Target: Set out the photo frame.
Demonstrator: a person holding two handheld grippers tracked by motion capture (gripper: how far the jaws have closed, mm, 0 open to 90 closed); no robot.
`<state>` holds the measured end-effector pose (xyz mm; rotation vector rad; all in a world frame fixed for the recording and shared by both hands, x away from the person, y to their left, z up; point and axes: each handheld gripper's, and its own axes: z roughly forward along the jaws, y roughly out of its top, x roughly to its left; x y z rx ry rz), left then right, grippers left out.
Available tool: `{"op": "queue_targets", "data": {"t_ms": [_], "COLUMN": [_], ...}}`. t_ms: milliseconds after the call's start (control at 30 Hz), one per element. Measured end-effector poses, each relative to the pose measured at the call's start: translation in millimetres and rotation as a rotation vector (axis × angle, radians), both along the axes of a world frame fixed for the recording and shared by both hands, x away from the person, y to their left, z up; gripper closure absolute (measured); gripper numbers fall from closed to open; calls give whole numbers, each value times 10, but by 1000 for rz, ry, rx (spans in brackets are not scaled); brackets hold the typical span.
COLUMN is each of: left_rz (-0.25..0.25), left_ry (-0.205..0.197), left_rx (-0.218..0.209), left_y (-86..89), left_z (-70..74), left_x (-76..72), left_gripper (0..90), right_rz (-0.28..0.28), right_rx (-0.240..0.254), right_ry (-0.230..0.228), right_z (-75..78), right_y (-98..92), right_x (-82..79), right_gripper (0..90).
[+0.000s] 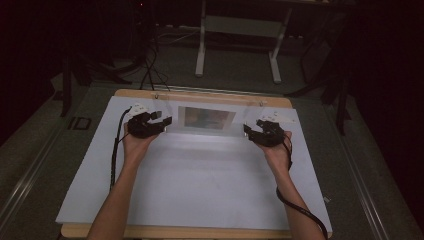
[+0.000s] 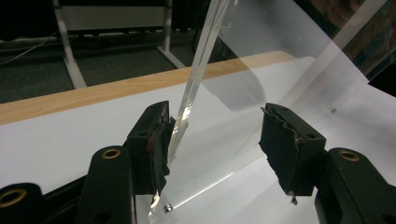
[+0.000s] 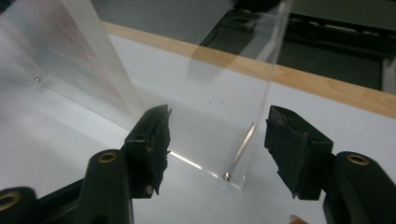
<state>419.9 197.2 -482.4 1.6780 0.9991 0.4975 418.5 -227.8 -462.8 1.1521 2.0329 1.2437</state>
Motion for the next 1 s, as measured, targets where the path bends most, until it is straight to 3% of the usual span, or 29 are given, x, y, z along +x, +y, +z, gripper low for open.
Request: {"op": "queue_targets", "data": {"t_ms": [200,367,633,767,833,1000], "left_rz": [0,8,89,103,119,129], "left_ry": [-6,-17,-55,-61,-66,-61], "left_rx": [-1,11,47,63,93,101], "left_y": [0,-15,-129,-156,-188,-204], "left_z": [-7,-13,-24,-14,3,19], "left_x": [2,-6,-23,-25,-32,-34], "left_gripper": [430,431,409,404,403,404], "right_rz": [42,31,14,8,5,-3], "right_rx": [5,-2,-7,-33,-39,-38], "right_ry": [-27,-49,-59,-71,-68,-67], "right_z": [-45,-59,-56,-48,-40,-32], "right_y": [44,65,88,108,114,121], "right_x": [87,95,118,120,124,120], "right_gripper": [395,413,417,422,424,425]}}
